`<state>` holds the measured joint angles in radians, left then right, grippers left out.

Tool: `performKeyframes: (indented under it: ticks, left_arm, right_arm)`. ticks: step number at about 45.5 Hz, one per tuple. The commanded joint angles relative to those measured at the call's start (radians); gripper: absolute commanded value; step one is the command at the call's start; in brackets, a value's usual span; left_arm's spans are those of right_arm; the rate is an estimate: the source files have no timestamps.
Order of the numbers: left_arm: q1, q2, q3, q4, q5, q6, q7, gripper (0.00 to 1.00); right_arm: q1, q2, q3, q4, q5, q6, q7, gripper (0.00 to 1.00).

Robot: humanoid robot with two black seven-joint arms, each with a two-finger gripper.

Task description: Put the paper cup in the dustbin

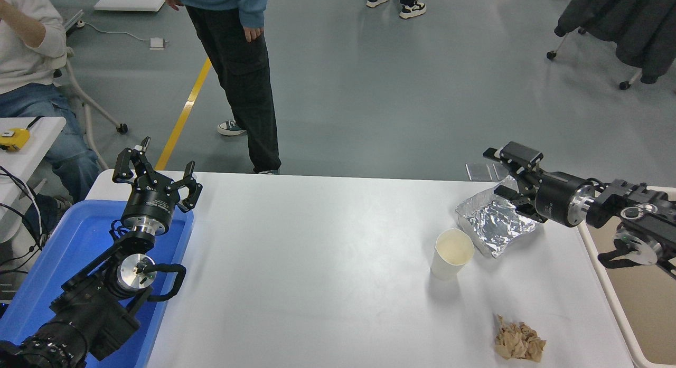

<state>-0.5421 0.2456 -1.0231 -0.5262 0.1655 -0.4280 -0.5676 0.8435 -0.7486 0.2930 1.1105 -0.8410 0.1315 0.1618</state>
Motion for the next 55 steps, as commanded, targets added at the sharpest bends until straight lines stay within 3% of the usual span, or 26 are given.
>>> performKeyframes:
  ticks: [1,21,34,55]
  left_arm:
    - [0.001,0.0,0.0,0.0,0.0,0.0,0.0,1.0]
    - [-0.001,0.0,0.0,0.0,0.0,0.0,0.0,1.0]
    - [-0.001,0.0,0.0,0.0,0.0,0.0,0.0,1.0]
    - [-0.001,0.0,0.0,0.0,0.0,0.0,0.0,1.0]
  right_arm:
    - [0.017,-0.005,-0.07,0.025,-0.273,-0.029,-0.025,1.0]
    - [0.147,0.0,-0.362,0.032,-0.38,-0.036,-0.01,1.0]
    - [0.244,0.11,-0.509,0.008,-0.385,-0.036,-0.004,1.0]
    - [0.263,0.202,-0.618,-0.109,-0.421,-0.044,-0.002,1.0]
